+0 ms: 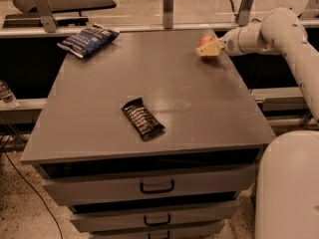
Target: Move apple near blue chip bag
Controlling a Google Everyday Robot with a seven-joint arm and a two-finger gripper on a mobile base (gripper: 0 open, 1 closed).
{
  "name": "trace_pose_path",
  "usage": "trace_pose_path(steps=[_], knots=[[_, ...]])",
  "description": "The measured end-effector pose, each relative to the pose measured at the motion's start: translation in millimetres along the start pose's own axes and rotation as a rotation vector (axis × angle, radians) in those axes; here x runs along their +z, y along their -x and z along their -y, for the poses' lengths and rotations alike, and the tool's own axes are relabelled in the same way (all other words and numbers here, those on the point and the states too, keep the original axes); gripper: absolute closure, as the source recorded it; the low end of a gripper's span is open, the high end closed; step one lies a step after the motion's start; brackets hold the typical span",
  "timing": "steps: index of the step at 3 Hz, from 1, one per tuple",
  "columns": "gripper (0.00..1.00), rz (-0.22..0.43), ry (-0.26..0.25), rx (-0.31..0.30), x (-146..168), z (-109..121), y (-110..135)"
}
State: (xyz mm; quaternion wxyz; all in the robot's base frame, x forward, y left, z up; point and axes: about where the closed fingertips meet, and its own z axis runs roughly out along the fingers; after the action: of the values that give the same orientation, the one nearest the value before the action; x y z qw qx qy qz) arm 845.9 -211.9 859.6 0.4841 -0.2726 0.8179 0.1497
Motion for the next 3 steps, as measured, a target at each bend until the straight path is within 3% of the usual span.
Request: trace_pose_path(steps=[1,2,3], knots=[[0.7,0.03,0.019,-0.062,-15.4,-12.3,21.4],[0.93,0.029,0.023,-0.067,-12.4,-14.5,21.1],[1.0,0.027,0.027,-0.066,-9.9,-15.8,20.2]])
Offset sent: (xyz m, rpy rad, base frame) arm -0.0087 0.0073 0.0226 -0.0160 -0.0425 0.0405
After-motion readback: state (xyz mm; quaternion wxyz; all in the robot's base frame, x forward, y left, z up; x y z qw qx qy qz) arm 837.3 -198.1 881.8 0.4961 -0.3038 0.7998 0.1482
